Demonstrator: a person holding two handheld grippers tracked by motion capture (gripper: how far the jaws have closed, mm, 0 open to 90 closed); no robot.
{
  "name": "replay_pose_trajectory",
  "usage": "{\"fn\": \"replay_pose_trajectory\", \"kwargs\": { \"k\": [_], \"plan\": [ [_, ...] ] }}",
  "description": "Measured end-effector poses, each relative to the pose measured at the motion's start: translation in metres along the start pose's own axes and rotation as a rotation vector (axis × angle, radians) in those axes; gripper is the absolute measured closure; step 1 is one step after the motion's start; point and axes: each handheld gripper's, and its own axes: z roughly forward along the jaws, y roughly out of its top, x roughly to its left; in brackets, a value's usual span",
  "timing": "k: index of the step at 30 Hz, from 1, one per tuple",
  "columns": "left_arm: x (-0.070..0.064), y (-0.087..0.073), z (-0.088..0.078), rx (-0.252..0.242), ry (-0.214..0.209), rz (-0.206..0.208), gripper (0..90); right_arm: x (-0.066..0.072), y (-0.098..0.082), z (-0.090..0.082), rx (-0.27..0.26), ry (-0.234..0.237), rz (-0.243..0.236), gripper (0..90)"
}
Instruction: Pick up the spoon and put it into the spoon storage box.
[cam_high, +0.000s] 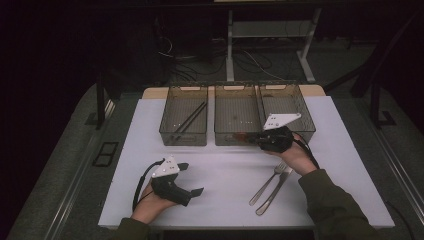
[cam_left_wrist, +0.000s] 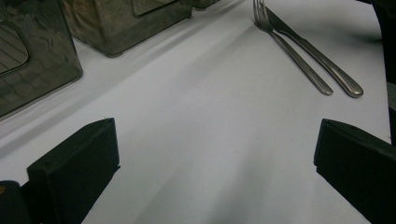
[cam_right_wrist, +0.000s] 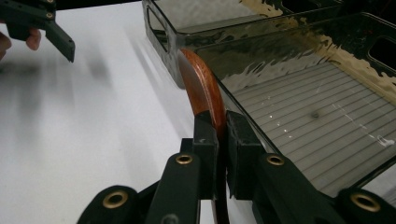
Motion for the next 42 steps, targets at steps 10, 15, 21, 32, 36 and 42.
{"fn": "replay_pose_trajectory", "kwargs": {
  "k": [10,15,21,32,36,42],
  "plan": [
    [-0.001,0.001,0.001,0.000,-0.001,0.004,0.0,-0.005,0.018,0.000,0.049,-0.068,0.052,82.4],
    [-0.001,0.002,0.001,-0.005,0.002,0.004,0.0,-0.011,0.030,0.003,0.059,-0.087,0.087,82.4],
    [-0.003,0.002,0.001,-0.001,0.002,0.012,0.0,-0.020,0.048,0.008,0.054,-0.108,0.103,82.4],
    [-0.003,0.002,0.002,-0.004,0.000,0.011,0.0,-0.041,0.079,0.028,0.060,-0.153,0.152,82.3],
    [-0.004,0.002,0.003,0.000,-0.005,0.015,0.0,-0.050,0.088,0.038,0.064,-0.163,0.183,82.3],
    [-0.004,0.003,0.003,0.001,-0.009,0.031,0.0,-0.056,0.100,0.059,0.078,-0.175,0.211,82.3]
  ]
}}
